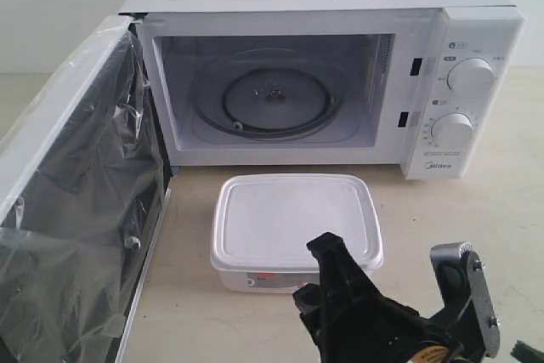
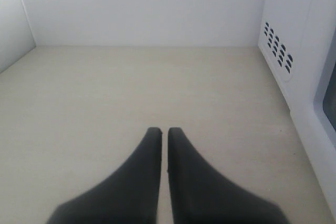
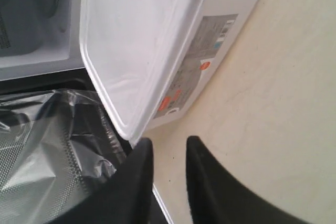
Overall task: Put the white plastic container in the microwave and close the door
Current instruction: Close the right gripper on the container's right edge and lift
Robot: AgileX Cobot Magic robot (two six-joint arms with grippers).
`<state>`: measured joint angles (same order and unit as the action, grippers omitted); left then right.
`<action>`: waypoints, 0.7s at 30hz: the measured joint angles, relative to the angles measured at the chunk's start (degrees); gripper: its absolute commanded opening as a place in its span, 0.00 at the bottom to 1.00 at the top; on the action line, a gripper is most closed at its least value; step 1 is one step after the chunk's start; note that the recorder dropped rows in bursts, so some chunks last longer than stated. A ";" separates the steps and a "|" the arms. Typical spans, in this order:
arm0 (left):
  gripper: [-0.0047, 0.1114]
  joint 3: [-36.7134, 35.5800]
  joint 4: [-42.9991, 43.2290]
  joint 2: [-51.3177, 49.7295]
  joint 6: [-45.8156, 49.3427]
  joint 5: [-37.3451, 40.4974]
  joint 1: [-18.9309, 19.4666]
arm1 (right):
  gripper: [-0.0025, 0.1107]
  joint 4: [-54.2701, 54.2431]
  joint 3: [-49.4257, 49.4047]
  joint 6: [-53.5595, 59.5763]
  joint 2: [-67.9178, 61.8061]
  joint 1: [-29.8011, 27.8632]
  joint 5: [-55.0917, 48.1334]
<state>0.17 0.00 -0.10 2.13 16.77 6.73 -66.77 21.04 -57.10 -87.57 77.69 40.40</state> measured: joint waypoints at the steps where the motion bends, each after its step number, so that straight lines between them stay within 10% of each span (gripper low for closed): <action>1: 0.08 0.00 0.00 0.00 0.00 0.00 0.00 | 0.39 -0.62 0.00 0.00 0.00 0.00 0.19; 21: 0.08 0.00 0.00 0.00 0.00 0.00 0.00 | 0.50 -0.94 4.28 -8.25 -8.02 -0.41 7.44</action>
<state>0.17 0.00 -0.10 2.13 16.77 6.73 -67.71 25.32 -65.36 -95.59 77.28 47.84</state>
